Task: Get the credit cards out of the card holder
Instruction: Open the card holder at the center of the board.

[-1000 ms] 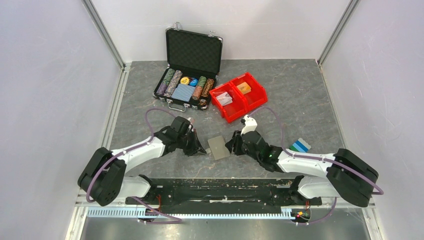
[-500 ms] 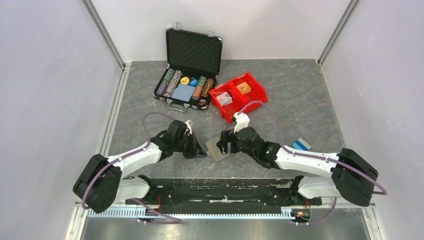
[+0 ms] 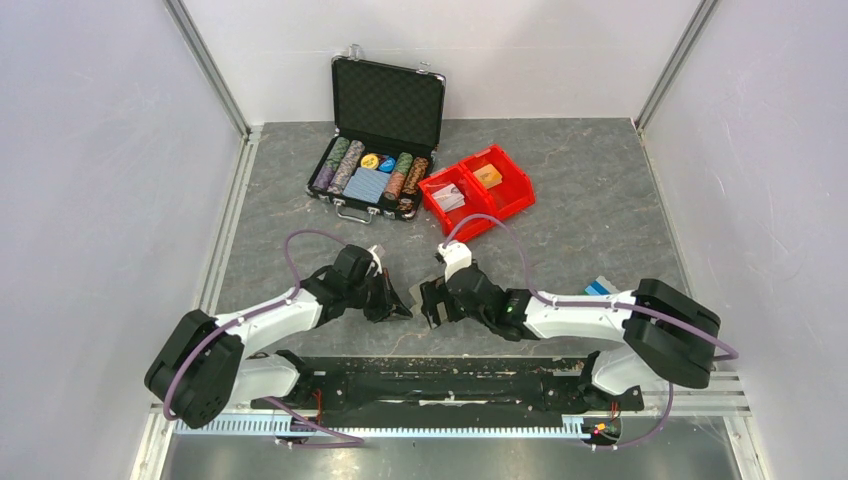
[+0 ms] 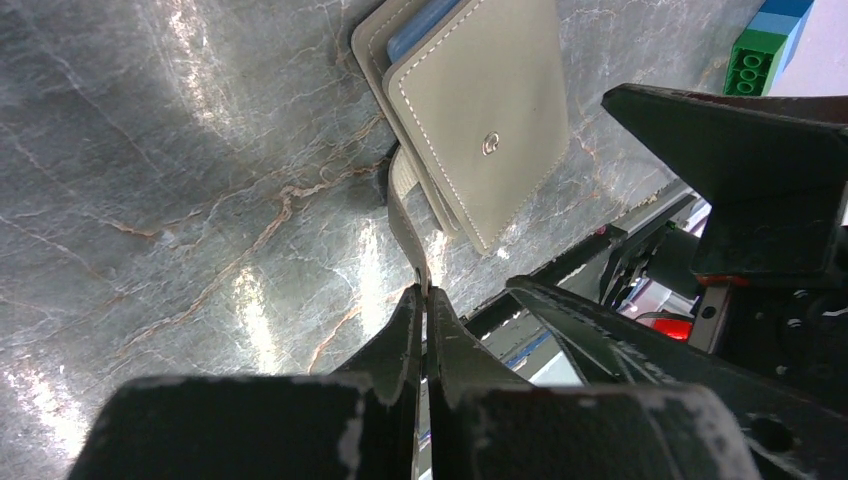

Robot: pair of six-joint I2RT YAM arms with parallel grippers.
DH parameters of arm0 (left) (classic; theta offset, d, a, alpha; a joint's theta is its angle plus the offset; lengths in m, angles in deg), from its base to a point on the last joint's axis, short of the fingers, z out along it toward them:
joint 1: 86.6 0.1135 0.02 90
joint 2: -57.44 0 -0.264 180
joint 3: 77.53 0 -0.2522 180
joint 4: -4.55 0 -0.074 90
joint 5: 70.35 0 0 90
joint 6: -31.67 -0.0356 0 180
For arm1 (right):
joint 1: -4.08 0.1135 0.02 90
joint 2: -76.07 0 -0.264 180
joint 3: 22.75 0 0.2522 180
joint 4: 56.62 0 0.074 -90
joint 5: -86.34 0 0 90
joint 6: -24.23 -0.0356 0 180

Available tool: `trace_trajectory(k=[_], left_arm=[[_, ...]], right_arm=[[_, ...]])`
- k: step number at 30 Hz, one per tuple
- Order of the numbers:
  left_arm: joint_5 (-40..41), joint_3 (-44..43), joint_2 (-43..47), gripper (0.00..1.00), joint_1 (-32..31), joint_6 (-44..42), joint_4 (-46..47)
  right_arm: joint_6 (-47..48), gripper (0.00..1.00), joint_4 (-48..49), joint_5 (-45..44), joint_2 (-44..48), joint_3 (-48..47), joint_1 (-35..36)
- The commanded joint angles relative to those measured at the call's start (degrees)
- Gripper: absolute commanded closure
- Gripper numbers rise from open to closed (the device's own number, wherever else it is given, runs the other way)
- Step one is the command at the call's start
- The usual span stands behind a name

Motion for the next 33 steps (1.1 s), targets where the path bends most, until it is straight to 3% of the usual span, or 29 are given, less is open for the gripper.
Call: trace_trajectory(k=[1,16,25,33], left_arm=[[-0.95,0.30,1.70,0.98,0.05,1.65,2.08],[-0.55,-0.06,1.91,0.98,0.04,1.82,1.00],[0.10,-0.37,1.86,0.98,0.09,1.65,-0.67],[0.20,-0.58,1.82,0.98,0.03,1.47,-0.92]], right_arm=[[1.98,0.04,0.16,-3.79,-1.57,-2.88,1.74],[4.26,0.03,-1.42,-13.97,-6.54,-4.38,5.79],[5.84,0.10,-0.78,-17.58,-6.05,-3.48,6.45],[8.39,0.05,4.96,-11.23,-4.71,-1.17,6.84]])
